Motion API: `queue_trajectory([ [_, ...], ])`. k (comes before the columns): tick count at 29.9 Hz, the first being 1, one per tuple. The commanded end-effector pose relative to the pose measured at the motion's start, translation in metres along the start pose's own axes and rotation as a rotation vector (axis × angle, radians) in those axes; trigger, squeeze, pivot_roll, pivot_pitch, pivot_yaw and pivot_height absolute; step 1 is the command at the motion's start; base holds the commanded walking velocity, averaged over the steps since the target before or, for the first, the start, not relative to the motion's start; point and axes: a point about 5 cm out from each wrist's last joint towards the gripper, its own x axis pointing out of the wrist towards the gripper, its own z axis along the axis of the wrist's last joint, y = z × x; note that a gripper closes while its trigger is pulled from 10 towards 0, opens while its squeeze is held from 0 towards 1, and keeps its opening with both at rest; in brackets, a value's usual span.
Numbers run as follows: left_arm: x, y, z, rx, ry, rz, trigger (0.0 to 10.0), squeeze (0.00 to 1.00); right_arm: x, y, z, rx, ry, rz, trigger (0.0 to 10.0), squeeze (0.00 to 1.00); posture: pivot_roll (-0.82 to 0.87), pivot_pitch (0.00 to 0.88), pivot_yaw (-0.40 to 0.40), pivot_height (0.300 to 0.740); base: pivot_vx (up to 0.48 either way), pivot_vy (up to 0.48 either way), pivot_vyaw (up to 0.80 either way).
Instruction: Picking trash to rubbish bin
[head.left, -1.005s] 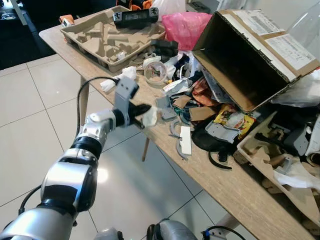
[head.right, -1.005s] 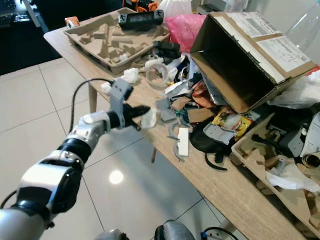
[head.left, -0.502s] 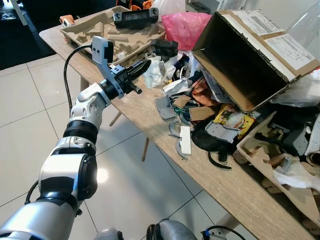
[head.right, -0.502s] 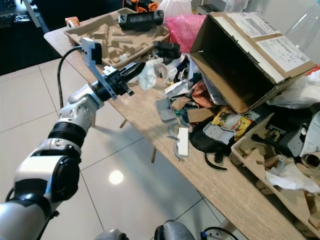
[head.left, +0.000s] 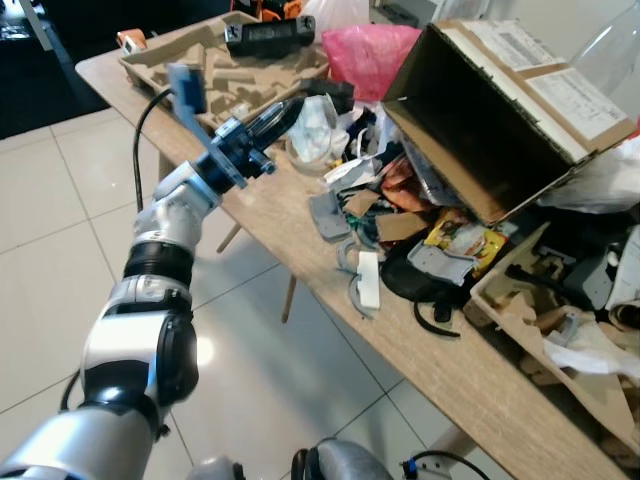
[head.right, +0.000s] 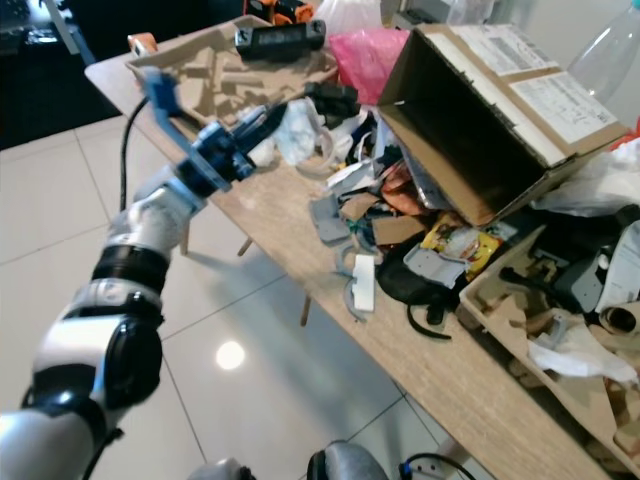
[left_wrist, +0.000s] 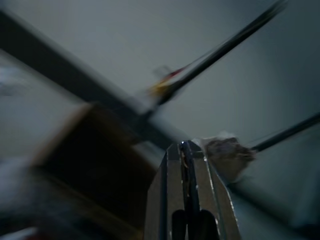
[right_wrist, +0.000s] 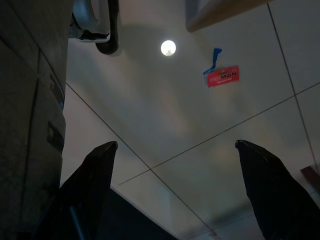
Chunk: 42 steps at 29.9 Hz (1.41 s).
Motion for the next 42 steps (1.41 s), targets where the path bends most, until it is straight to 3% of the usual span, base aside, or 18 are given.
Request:
queue_trajectory([
  [1,0.004,-0.007,0.000,-0.082,-0.068,-0.086,10.0,0.00,0.000,0.004,-0.002,0.005,-0.001,0.014,10.0,0.00,0.09,0.112,-0.070,0.740,0.000,0.000,0.00],
  [5,0.002,-0.016,-0.009,-0.211,-0.130,-0.188,10.0,0.00,0.000,0.004,-0.002,0.006,-0.001,0.017,10.0,0.00,0.10,0.120,-0.070,0.740,0.000,0.000,0.00],
  [11,-0.002,-0.026,-0.015,-0.243,-0.091,-0.262,10.0,0.00,0.000,0.004,-0.002,0.009,-0.001,0.018,10.0,0.00,0.09,0.126,-0.066,0.740,0.000,0.000,0.00],
  [30,-0.025,-0.021,-0.044,-0.242,0.055,-0.020,10.0,0.00,0.000,0.005,-0.002,0.014,0.001,0.024,10.0,0.00,0.10,0.131,-0.057,0.740,0.000,0.000,0.00],
  [42,-0.029,-0.027,-0.067,-0.288,0.116,0.006,10.0,0.00,0.000,0.005,-0.003,0.010,0.003,0.023,10.0,0.00,0.11,0.134,-0.059,0.740,-0.041,0.000,0.00],
])
